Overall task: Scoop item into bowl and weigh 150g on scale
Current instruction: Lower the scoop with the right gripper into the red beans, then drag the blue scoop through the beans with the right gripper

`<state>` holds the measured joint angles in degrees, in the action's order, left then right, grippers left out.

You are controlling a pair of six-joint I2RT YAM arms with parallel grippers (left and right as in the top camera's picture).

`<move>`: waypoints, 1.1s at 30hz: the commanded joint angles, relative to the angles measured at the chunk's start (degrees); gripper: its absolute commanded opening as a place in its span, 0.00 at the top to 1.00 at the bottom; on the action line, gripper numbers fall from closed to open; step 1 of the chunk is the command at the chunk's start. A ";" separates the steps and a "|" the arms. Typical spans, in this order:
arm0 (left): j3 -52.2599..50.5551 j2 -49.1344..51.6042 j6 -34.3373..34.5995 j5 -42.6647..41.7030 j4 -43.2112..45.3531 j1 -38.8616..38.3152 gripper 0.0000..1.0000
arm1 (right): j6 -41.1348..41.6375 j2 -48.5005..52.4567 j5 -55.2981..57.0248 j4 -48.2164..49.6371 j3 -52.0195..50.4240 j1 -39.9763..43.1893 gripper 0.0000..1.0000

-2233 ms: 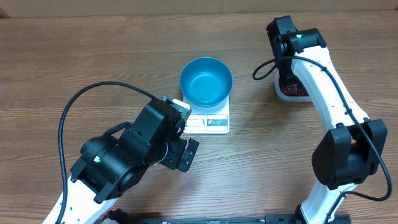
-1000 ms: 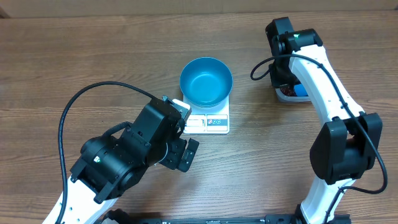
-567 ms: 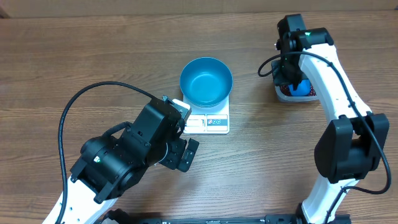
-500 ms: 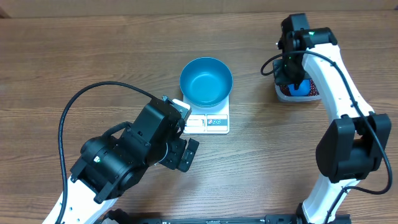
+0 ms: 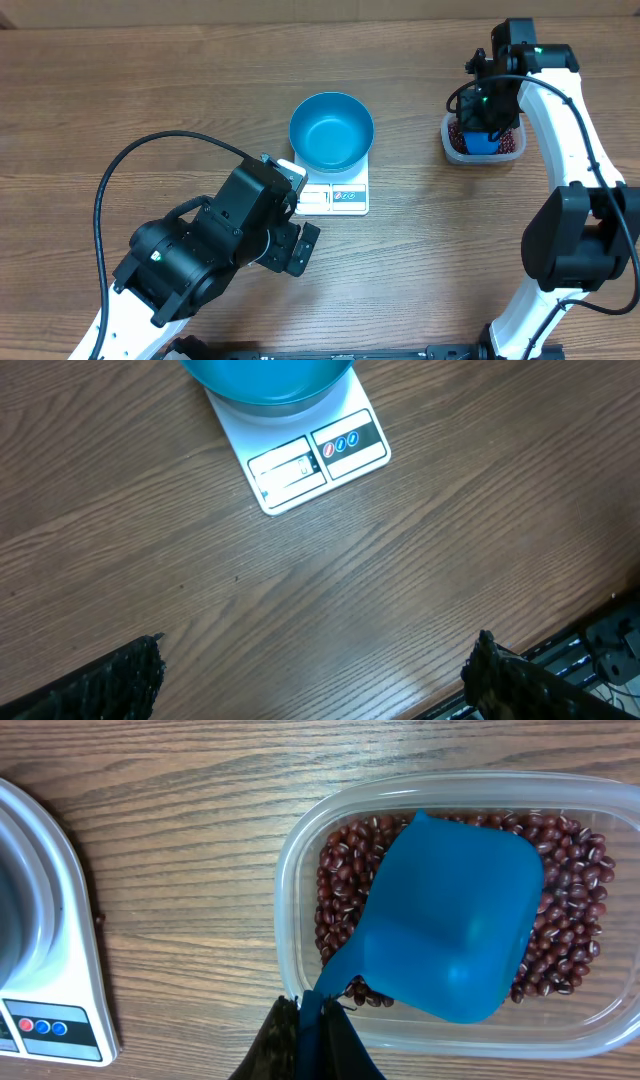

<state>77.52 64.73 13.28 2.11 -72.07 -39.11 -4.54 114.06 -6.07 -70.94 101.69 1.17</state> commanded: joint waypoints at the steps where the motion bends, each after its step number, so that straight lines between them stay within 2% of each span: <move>1: 0.72 -0.24 -0.87 -0.20 0.07 0.09 0.00 | -0.48 0.02 -3.06 0.79 0.79 0.52 0.96; 33: 0.72 -0.24 -0.87 -0.20 0.07 0.09 0.00 | -0.50 -2.97 -7.63 -1.53 1.57 2.56 0.96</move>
<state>77.52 64.73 13.30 2.11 -72.07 -39.11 -4.56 112.99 -7.77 -72.25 101.91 3.36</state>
